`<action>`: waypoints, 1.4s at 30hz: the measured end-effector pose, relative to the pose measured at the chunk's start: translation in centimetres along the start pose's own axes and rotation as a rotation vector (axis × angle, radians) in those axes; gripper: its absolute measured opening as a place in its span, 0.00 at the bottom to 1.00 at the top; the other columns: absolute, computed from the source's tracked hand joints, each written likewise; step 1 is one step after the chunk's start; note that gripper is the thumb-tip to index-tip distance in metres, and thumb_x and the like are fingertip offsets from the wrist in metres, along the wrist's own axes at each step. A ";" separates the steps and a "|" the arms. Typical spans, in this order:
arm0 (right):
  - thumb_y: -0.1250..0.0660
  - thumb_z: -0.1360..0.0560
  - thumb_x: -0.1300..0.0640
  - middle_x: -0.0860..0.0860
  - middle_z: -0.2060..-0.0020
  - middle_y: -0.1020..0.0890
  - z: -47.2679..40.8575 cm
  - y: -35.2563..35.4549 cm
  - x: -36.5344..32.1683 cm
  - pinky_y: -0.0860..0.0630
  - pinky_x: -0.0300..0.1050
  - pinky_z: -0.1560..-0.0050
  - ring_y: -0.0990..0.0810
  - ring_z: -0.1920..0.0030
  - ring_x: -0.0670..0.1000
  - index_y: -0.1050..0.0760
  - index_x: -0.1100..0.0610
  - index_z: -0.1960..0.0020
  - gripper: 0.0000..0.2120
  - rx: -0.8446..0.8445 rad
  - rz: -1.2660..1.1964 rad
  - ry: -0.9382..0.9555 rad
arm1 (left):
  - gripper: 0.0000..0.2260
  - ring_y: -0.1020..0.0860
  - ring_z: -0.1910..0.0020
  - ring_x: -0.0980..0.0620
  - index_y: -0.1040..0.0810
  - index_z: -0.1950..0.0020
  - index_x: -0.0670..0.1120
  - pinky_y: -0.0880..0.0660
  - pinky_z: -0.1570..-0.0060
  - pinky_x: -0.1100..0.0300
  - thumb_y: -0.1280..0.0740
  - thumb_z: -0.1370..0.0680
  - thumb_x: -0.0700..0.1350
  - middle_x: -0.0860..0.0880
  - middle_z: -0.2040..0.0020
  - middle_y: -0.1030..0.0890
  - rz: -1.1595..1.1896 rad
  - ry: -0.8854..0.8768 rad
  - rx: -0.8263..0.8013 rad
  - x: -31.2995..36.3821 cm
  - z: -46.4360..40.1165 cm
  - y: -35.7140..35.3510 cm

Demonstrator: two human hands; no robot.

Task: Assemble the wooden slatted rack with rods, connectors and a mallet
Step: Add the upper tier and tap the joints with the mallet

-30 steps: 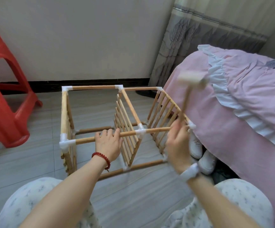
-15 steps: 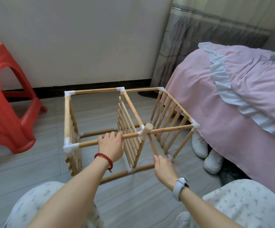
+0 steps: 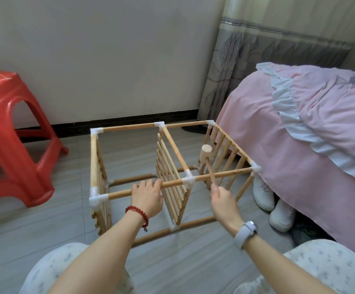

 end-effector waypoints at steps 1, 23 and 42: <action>0.51 0.18 0.50 0.49 0.70 0.28 -0.9 2.0 -1.9 0.31 0.44 0.66 0.26 0.66 0.50 0.33 0.54 0.64 0.19 0.081 -0.139 0.060 | 0.20 0.29 0.40 0.50 0.39 0.28 0.51 0.34 0.41 0.53 0.45 0.19 0.52 0.51 0.38 0.27 -0.004 -0.005 0.010 -0.1 -0.1 0.2; 0.56 0.20 0.39 0.46 0.70 0.23 1.6 -0.9 -3.7 0.25 0.45 0.75 0.24 0.73 0.48 0.25 0.52 0.49 0.26 0.195 0.270 0.554 | 0.13 0.22 0.54 0.47 0.20 0.55 0.45 0.24 0.51 0.53 0.40 0.19 0.50 0.44 0.55 0.20 1.471 0.167 0.287 2.5 -1.1 11.5; 0.42 0.20 0.54 0.51 0.64 0.23 -12.5 2.6 -8.3 0.25 0.48 0.56 0.23 0.60 0.52 0.26 0.56 0.54 0.10 -0.165 0.034 0.315 | 0.22 0.31 0.35 0.50 0.46 0.23 0.50 0.36 0.35 0.53 0.49 0.17 0.51 0.52 0.34 0.27 0.823 0.088 0.214 -2.0 -9.8 14.2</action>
Point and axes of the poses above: each hand's wrist, its own z-axis away from the middle knuckle, its own y-axis out of the back of the hand, x = y × z, the point moved 1 cm from there along -z, towards the middle knuckle
